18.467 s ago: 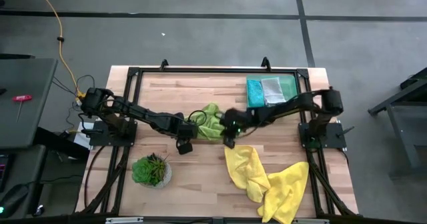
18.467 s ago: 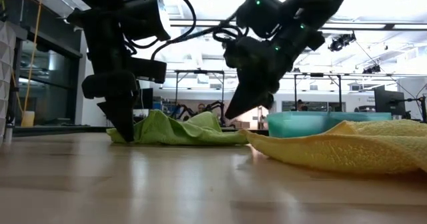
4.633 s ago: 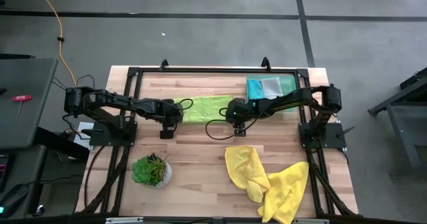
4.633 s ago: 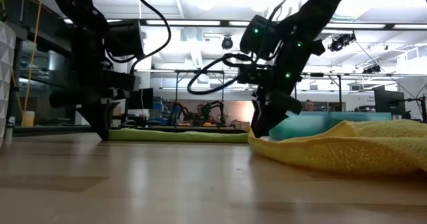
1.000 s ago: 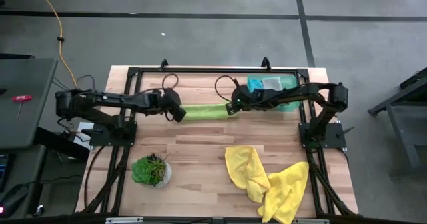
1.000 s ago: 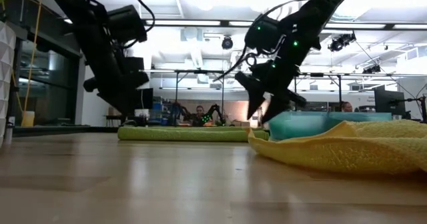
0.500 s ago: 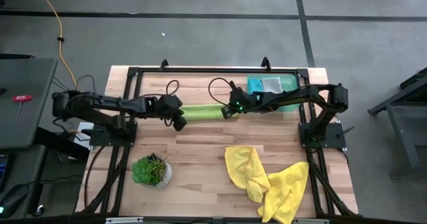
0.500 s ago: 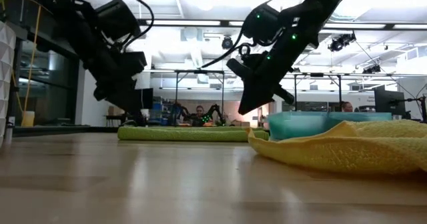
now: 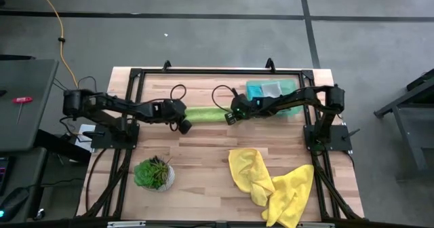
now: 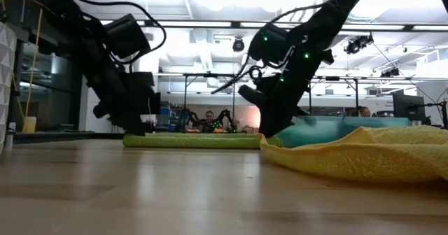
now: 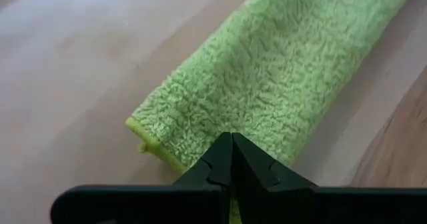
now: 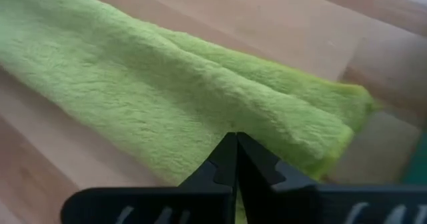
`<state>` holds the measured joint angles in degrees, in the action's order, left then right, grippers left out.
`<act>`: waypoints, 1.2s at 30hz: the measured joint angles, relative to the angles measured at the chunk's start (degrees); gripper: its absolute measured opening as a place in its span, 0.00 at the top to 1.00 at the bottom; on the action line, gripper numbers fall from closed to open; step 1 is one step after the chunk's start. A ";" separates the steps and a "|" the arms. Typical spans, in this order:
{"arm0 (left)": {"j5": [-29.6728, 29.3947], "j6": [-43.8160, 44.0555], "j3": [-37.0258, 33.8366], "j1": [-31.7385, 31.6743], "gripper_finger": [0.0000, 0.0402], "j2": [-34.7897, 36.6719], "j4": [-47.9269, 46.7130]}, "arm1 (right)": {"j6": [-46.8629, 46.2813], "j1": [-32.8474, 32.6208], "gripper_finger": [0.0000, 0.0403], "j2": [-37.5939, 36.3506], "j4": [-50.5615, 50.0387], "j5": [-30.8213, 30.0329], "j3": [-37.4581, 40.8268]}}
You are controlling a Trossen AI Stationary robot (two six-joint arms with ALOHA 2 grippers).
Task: Fold microfiber towels
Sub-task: Fold the green towel
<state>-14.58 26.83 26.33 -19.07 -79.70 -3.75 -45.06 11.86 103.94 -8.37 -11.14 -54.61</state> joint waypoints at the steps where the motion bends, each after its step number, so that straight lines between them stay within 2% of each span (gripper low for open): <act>1: 0.44 -0.09 0.00 0.00 1.00 -0.30 0.01 | -0.02 -0.09 1.00 -0.02 -0.01 -0.28 0.00; 5: 0.67 -1.69 0.00 0.00 1.00 -0.55 0.10 | 0.54 -0.22 1.00 -0.41 -0.14 -0.31 -0.21; 12: 1.10 -2.95 0.00 0.00 1.00 -0.57 0.12 | 9.05 1.06 1.00 -0.94 -0.75 -2.30 -6.00; 15: 1.12 -3.02 0.00 0.00 1.00 -0.57 0.06 | 11.91 1.26 1.00 -0.73 3.47 2.18 -8.31; 19: 1.14 -3.04 0.00 0.00 1.00 -0.57 0.03 | 8.02 0.67 1.00 1.32 6.39 8.95 -8.43; 23: 1.54 -3.04 0.00 0.00 1.00 -0.57 -0.24 | 3.47 -1.66 1.00 3.13 0.68 7.71 -8.26; 36: 0.69 -3.04 0.00 -0.04 1.00 -0.57 -0.72 | -16.03 -11.13 1.00 3.17 -9.32 -20.39 -8.28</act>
<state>-13.89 23.79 26.33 -19.11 -80.27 -4.47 -61.09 0.73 107.11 -17.69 -31.53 -62.89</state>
